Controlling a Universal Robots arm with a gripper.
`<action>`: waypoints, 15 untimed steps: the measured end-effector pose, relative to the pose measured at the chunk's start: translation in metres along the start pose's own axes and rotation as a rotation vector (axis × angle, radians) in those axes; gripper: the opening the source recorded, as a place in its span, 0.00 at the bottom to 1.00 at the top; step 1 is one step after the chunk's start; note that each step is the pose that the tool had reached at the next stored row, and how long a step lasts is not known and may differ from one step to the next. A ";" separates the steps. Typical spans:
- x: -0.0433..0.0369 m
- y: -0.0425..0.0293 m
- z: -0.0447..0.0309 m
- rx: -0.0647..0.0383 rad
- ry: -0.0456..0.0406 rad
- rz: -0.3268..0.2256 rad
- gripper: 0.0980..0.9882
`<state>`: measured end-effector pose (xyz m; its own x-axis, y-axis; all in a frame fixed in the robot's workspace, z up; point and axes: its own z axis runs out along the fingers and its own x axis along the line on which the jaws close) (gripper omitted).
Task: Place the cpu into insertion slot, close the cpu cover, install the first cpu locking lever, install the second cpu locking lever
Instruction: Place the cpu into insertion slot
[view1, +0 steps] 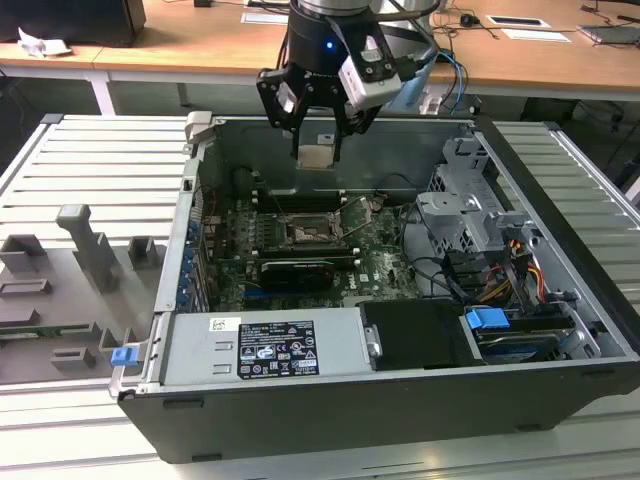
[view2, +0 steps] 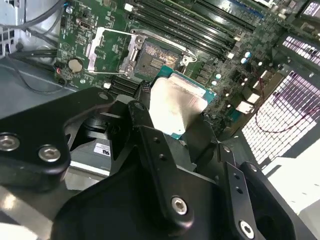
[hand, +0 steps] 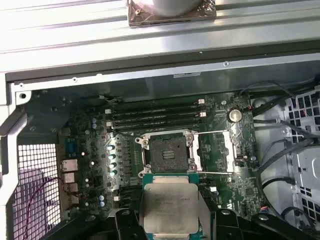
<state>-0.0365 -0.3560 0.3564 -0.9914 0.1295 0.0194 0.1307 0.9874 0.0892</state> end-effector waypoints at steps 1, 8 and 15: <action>0.0000 -0.0001 0.0005 -0.001 -0.0032 0.035 0.48; 0.0000 -0.0002 0.0018 -0.003 -0.0142 0.158 0.48; -0.0001 -0.0002 0.0025 -0.004 -0.0201 0.224 0.48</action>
<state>-0.0364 -0.3560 0.3539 -0.9375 0.3473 0.0193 0.3476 0.9334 0.0889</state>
